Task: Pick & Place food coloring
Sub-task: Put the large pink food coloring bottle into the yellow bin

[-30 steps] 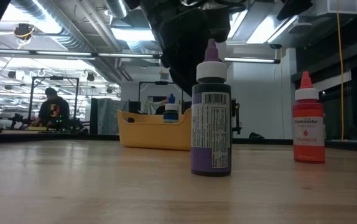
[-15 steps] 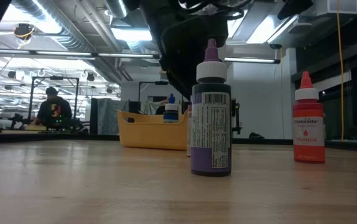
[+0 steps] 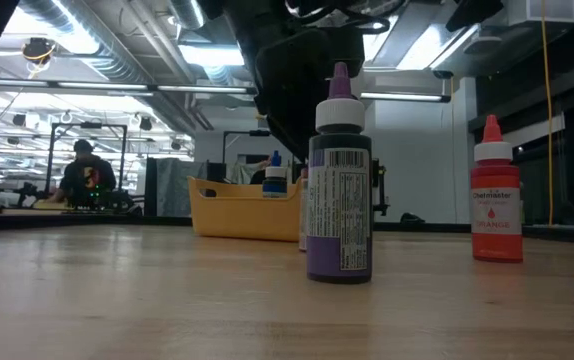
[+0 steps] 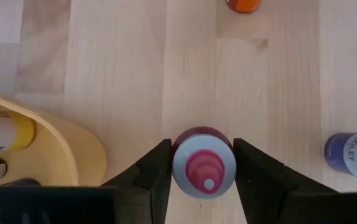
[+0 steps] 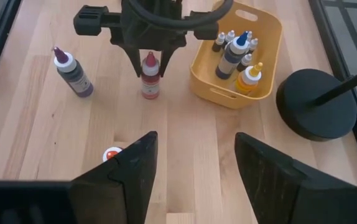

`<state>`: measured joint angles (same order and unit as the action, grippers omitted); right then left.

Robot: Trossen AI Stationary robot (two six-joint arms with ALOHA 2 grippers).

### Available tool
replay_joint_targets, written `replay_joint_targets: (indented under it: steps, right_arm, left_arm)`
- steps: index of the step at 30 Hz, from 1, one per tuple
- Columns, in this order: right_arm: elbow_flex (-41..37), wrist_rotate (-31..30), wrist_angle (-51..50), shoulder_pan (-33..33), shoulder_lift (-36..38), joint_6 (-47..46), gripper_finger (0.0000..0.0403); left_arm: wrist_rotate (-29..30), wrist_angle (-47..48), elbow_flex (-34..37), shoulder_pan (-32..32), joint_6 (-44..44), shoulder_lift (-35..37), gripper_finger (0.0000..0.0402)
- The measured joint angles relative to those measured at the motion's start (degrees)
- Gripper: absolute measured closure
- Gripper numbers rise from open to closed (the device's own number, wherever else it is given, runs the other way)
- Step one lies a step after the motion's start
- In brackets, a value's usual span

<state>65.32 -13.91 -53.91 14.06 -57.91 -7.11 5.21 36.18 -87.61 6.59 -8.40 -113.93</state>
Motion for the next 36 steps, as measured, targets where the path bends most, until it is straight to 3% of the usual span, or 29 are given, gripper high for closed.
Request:
replay_joint_targets:
  steps: [8, 14, 18, 26, 31, 36]
  right_arm:
    - [0.0, 0.0, -0.01, 0.0, -0.02, 0.08, 0.0188]
    - [0.0, -0.02, -0.35, -0.02, 0.0, 0.08, 0.0188]
    - [0.0, -0.12, -0.4, 0.0, -0.01, 0.01, 0.0188]
    - [0.0, -1.05, -0.37, 0.11, -0.01, 0.18, 0.0188]
    - [0.0, -1.53, -0.28, 0.11, -0.02, 0.28, 0.0188]
    - [0.0, -1.53, -0.26, 0.11, -0.01, 0.0, 0.0188]
  left_arm:
    - [0.25, 1.56, -2.14, 0.04, -1.12, 1.38, 0.026]
    - [3.21, 12.13, -11.96, 0.18, -1.38, 4.58, 0.0261]
    - [6.3, 17.74, -14.86, 0.48, -2.04, 7.87, 0.0261]
    - [11.71, 27.72, -14.97, 0.39, -3.62, 11.79, 0.0261]
    - [13.17, 27.6, -14.66, -0.81, -0.03, 11.85, 0.0261]
    - [12.58, 21.67, -6.49, -3.15, 1.93, 13.44, 0.0261]
